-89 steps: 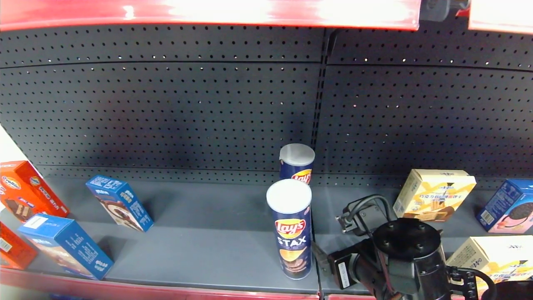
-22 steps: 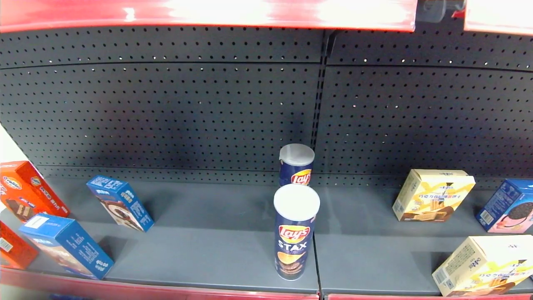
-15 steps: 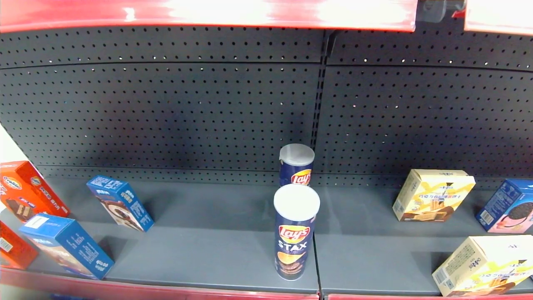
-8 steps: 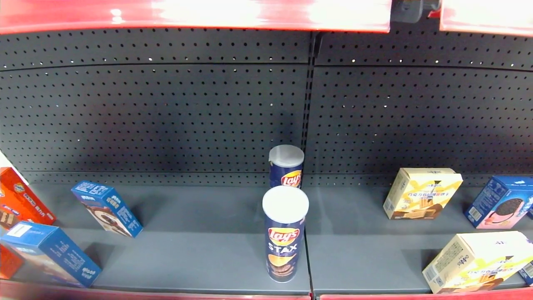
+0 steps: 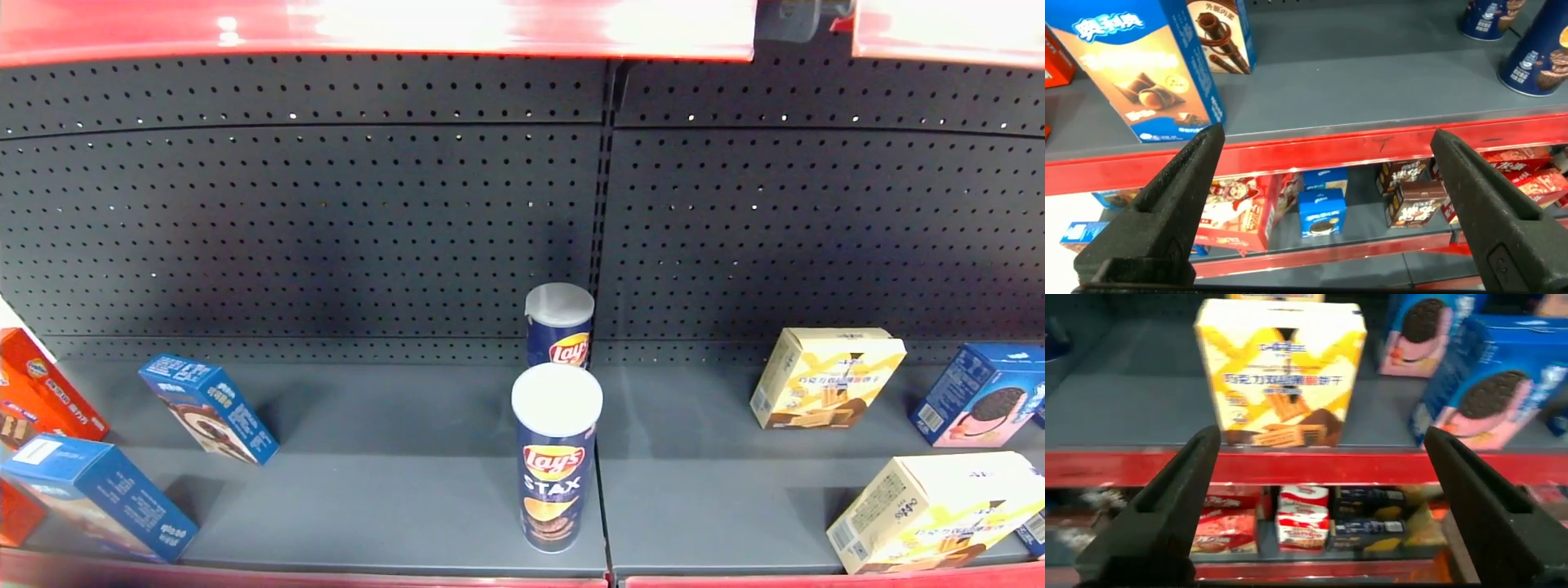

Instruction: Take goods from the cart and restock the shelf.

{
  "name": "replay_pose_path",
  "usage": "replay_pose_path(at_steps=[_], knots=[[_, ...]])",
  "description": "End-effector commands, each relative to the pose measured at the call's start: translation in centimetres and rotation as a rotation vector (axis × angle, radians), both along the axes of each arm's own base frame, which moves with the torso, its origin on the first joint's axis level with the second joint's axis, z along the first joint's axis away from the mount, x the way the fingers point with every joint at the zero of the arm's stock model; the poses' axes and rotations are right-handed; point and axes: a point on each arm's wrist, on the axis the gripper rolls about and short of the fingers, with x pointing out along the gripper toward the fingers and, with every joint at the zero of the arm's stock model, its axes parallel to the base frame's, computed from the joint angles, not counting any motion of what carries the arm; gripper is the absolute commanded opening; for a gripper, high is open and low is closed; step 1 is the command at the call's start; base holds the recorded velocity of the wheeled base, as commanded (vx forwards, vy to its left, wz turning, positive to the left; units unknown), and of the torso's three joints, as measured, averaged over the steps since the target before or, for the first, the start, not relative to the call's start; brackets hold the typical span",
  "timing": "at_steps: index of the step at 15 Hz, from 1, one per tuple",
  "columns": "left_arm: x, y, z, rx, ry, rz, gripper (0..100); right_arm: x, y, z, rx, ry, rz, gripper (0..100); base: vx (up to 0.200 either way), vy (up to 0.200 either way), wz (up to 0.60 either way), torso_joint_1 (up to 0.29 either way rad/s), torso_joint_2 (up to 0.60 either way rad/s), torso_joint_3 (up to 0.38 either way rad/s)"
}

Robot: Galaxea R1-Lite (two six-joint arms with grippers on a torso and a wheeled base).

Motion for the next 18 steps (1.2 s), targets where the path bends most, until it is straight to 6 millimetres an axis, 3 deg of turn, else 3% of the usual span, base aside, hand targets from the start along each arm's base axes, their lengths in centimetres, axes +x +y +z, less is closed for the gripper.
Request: replay_pose_path(at_steps=[1, 18], knots=[[0.01, 0.0, -0.03, 0.0, 0.002, 0.002, 100, 0.04, 0.02, 0.06, -0.001, 0.003, 0.008, 100, 0.0, 0.0, 0.0, 0.0, 0.0, 0.0], [0.01, 0.01, -0.03, -0.001, 0.002, -0.009, 100, 0.03, 0.08, 0.04, 0.012, 0.007, 0.035, 100, 0.0, 0.012, 0.0, 0.0, 0.0, 0.001]])
